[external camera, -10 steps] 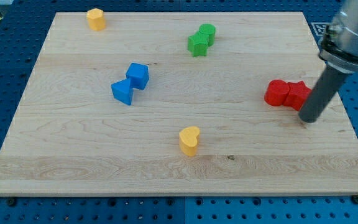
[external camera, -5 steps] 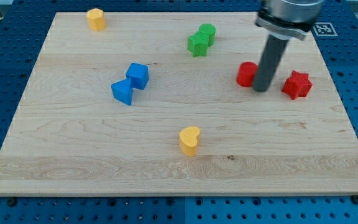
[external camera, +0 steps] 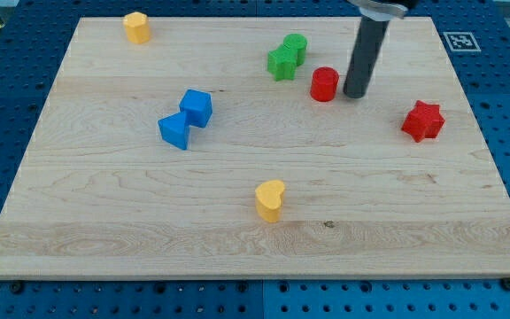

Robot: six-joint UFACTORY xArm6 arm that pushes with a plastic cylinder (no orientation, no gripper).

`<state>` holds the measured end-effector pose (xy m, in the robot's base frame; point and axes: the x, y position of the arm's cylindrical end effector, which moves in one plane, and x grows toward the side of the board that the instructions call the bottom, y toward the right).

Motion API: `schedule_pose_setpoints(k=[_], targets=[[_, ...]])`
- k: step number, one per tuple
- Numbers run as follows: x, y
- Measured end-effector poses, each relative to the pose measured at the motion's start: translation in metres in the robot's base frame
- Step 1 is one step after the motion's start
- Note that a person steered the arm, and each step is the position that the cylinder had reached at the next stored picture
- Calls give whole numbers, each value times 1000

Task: Move the red circle to the top center

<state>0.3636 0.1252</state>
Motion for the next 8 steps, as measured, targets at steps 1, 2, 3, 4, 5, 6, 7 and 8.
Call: schedule_pose_setpoints(k=[1, 2, 3, 4, 5, 6, 7, 8], targets=[[-7, -34], [-13, -69], [-13, -95], [-13, -96], [-2, -111], [5, -144], [5, -165], [5, -168]])
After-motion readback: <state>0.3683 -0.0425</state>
